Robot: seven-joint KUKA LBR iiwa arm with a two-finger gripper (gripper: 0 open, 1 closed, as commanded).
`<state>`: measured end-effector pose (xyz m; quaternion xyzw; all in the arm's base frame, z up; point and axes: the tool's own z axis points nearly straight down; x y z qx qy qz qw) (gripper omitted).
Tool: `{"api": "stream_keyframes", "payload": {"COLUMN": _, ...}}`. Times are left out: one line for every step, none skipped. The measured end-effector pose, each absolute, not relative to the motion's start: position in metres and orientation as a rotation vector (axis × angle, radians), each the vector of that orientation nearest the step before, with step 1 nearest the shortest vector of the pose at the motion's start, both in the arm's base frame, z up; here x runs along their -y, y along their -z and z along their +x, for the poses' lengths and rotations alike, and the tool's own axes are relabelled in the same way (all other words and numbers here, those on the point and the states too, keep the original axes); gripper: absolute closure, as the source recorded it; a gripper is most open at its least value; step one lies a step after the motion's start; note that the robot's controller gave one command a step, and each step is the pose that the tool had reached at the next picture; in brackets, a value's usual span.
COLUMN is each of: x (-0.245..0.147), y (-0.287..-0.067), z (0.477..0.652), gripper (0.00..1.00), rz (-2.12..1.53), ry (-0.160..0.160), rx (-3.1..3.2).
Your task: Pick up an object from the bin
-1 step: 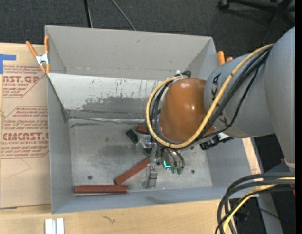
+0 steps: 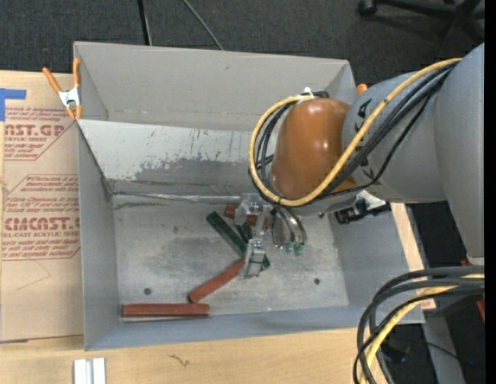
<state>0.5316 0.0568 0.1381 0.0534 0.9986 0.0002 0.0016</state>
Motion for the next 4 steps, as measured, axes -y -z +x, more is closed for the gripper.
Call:
{"api": "stream_keyframes", "payload": {"x": -0.063, "y": -0.182, "z": 0.532, "gripper": 0.0, "rz": -0.31, "ry": -0.001, "rx": -3.123}}
{"api": "stream_keyframes", "payload": {"x": -0.107, "y": -0.066, "z": 0.528, "gripper": 0.0, "rz": -0.296, "ry": -0.002, "rx": -3.134}}
{"api": "stream_keyframes", "payload": {"x": -0.106, "y": -0.072, "z": 0.532, "gripper": 1.0, "rz": -0.29, "ry": -0.003, "rx": -3.123}}
{"api": "stream_keyframes", "payload": {"x": -0.106, "y": -0.071, "z": 0.531, "gripper": 0.0, "rz": -0.29, "ry": -0.003, "rx": -3.126}}
